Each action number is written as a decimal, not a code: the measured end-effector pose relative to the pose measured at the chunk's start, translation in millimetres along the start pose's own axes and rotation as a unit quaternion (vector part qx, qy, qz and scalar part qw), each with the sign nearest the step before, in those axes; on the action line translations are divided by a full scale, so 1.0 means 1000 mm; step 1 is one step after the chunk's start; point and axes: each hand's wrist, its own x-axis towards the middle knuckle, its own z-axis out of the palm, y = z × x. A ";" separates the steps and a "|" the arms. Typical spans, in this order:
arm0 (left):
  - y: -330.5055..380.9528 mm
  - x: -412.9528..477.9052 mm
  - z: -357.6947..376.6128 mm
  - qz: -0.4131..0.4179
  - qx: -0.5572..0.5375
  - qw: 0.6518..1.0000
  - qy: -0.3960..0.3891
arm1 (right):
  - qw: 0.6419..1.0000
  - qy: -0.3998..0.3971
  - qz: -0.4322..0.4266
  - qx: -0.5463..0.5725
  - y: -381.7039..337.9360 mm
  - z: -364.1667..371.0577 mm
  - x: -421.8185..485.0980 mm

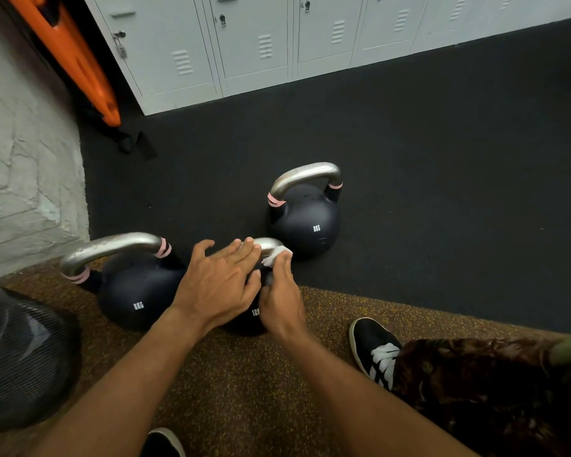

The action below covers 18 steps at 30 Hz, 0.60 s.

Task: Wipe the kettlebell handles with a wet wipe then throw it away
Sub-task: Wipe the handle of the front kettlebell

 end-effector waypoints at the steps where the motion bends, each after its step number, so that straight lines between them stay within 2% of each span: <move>1: 0.000 0.000 0.000 0.000 -0.001 1.000 0.002 | 1.000 -0.006 -0.017 -0.016 0.000 -0.002 -0.002; 5: -0.002 0.001 0.001 0.006 -0.006 1.000 0.011 | 0.996 -0.019 -0.073 -0.051 -0.001 -0.005 -0.008; 10: -0.002 0.002 0.001 0.004 -0.005 1.000 0.012 | 0.999 -0.013 -0.046 -0.019 0.000 -0.003 -0.001; 14: -0.001 0.000 0.001 0.001 -0.008 1.000 0.015 | 0.999 -0.007 -0.023 -0.035 0.006 -0.014 0.006; 18: 0.000 0.000 0.002 0.000 -0.013 1.000 0.016 | 0.993 -0.008 -0.089 -0.082 0.005 -0.017 0.000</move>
